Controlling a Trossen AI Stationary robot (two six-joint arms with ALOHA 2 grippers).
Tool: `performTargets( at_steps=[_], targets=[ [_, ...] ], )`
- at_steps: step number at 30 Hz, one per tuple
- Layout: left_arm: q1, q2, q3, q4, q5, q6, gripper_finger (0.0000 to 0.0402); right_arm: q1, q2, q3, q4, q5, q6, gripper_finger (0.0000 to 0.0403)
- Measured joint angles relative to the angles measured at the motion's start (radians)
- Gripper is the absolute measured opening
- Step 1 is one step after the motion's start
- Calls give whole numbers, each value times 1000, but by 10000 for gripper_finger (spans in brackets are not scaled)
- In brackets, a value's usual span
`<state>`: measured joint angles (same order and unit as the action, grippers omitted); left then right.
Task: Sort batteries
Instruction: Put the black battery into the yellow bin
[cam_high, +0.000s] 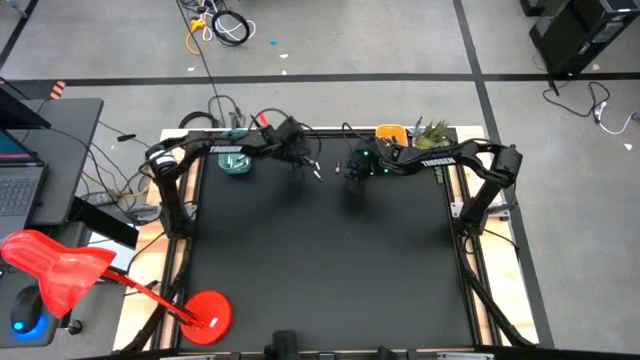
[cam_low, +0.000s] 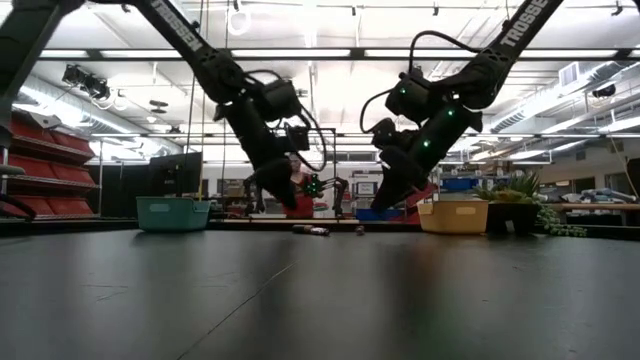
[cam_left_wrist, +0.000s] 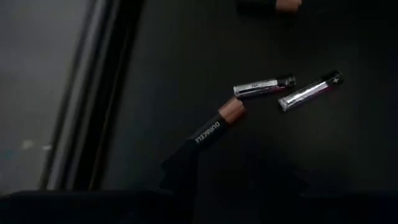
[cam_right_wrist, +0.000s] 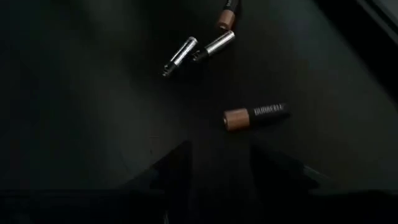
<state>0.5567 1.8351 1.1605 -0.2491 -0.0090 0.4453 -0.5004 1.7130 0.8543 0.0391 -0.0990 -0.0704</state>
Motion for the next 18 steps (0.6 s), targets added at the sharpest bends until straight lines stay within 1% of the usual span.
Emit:
performTargets(
  at_steps=[2,6,11,15,18],
  targets=[
    [26,33,41,-40,47,30,140,1,0,0,0,0,-9,170],
    [52,96,117,-116,61,80,140,-31,0,0,-9,-2,-4,170],
    [52,164,202,-210,83,179,140,-59,1,0,-10,-34,-6,170],
    [52,213,243,-219,90,213,140,-59,1,0,-10,-37,-12,169],
    [53,235,253,-224,97,248,140,-58,1,0,-10,-59,-17,169]
  ],
)
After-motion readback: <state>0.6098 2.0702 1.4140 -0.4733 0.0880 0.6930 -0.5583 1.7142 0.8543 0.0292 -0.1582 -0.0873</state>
